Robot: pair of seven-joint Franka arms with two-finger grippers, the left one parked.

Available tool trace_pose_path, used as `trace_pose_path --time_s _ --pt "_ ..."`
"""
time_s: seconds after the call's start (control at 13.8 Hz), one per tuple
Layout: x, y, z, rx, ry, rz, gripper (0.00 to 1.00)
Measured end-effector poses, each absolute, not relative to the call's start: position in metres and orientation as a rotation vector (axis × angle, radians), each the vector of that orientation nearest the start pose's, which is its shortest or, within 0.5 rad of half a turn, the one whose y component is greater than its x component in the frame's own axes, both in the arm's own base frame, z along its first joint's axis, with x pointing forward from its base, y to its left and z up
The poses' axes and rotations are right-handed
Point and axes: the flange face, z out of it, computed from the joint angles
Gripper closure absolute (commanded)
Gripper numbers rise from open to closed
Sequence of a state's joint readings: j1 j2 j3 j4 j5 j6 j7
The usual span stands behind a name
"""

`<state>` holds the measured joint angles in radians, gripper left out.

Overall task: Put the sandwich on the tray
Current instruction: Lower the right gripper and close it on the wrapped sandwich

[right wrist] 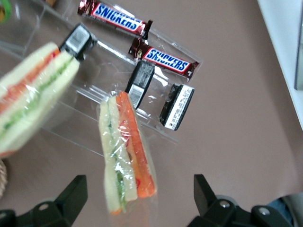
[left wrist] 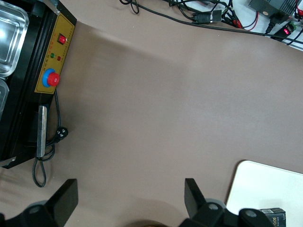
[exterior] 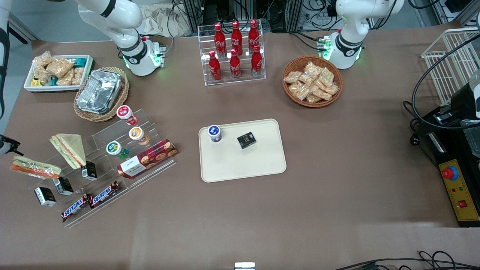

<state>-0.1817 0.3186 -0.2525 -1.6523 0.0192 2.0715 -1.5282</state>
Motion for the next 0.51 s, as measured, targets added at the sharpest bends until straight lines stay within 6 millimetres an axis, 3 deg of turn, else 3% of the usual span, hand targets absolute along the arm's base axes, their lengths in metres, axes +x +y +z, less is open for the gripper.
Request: trace_pose_path --time_s 0.22,0.51 --pt "0.61 -0.272 0.428 -2.709 -1.838 -0.019 0.0" --pt "0.61 -0.275 0.417 -2.684 -1.853 -0.008 0.0"
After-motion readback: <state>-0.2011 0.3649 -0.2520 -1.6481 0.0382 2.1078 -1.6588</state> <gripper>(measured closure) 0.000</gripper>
